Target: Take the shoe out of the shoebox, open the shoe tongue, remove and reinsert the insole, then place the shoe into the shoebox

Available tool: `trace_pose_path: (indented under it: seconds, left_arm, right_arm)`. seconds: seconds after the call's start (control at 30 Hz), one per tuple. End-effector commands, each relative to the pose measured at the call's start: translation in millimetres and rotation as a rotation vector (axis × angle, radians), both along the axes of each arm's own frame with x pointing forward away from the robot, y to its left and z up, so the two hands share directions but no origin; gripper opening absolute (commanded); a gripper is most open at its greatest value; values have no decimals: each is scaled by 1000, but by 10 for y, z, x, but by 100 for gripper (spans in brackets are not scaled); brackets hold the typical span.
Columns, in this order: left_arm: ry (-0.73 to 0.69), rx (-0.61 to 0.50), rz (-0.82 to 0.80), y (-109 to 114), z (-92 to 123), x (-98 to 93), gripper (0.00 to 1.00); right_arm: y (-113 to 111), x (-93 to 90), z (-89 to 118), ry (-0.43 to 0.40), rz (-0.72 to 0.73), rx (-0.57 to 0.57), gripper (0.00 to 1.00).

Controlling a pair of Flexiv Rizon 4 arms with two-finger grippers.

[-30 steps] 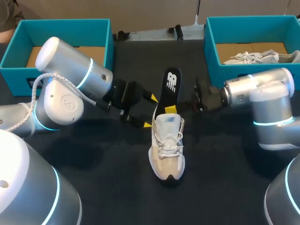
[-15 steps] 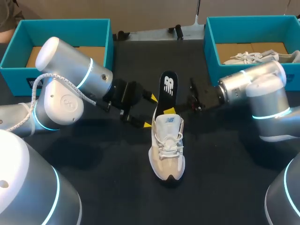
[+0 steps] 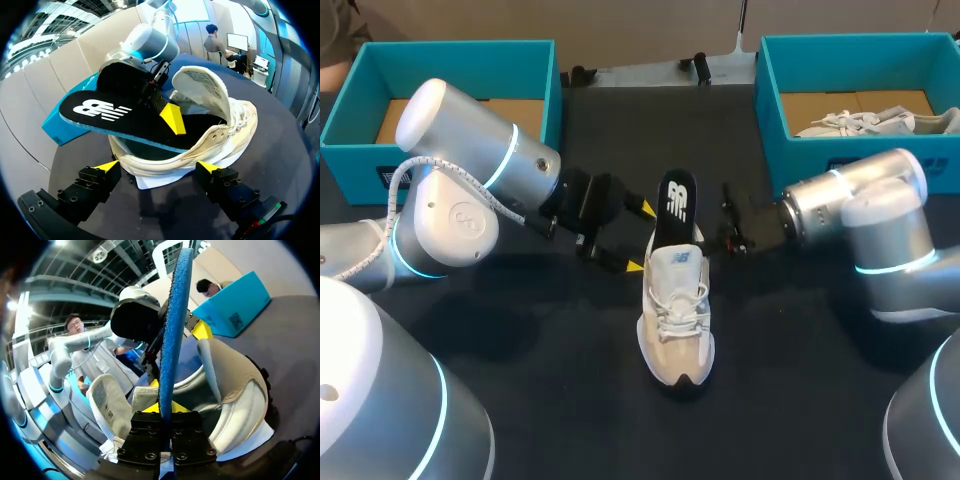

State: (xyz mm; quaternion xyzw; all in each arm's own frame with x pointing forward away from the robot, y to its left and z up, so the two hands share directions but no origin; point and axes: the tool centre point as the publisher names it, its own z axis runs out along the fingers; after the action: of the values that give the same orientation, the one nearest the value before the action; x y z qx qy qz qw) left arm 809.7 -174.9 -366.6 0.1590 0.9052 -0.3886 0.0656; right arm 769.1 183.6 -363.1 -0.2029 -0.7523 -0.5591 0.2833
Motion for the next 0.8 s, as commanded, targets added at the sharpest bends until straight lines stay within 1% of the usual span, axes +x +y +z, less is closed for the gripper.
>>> trace_pose_path:
  seconds: [0.03,0.07,0.13,0.33,0.57,0.7,0.77,0.8]
  left_arm:
    - [-1,1,1,-7,-5,-7,100]
    - [-1,1,1,-7,-5,-7,100]
    - [-1,1,1,-7,-5,-7,100]
    - [-1,1,1,-7,-5,-7,100]
    - [-1,1,1,-7,-5,-7,100]
    - [-1,1,1,-7,-5,-7,100]
    - [-1,1,1,-7,-5,-7,100]
    - [-1,1,1,-7,-5,-7,100]
  right_arm:
    - [-7,-19,33,-20,-12,-10,21]
    - [-14,2,48,-25,-11,-13,25]
    - [-25,42,87,-35,-11,-18,28]
    - [-53,140,178,-63,-3,-34,29]
    - [-51,235,190,-77,13,-41,29]
    - [-54,286,213,-85,19,-44,26]
    - [-49,294,215,-76,32,-55,18]
    - [-44,292,204,-68,38,-58,13]
